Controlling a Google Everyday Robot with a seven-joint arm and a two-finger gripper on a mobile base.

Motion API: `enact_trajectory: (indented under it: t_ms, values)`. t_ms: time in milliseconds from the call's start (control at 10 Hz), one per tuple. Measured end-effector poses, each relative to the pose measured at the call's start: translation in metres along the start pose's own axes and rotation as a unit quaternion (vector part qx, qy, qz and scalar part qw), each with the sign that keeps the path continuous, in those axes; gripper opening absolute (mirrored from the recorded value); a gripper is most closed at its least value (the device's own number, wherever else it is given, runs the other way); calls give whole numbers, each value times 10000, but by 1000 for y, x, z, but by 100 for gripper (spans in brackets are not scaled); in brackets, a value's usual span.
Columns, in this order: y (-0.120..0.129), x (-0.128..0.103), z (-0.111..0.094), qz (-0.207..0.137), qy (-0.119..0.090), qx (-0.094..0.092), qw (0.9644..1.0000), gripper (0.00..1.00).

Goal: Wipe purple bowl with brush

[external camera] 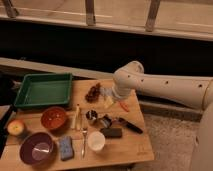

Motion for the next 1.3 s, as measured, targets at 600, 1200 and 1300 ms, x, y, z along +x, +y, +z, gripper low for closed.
enact_trajectory:
  t_ms: [600, 1200, 1300]
  values:
    - [0, 1, 0, -63, 22, 13, 10000, 80]
    - [-13, 34, 11, -636, 623, 220, 9958, 80]
    - [-16, 38, 15, -632, 679, 210, 9955, 80]
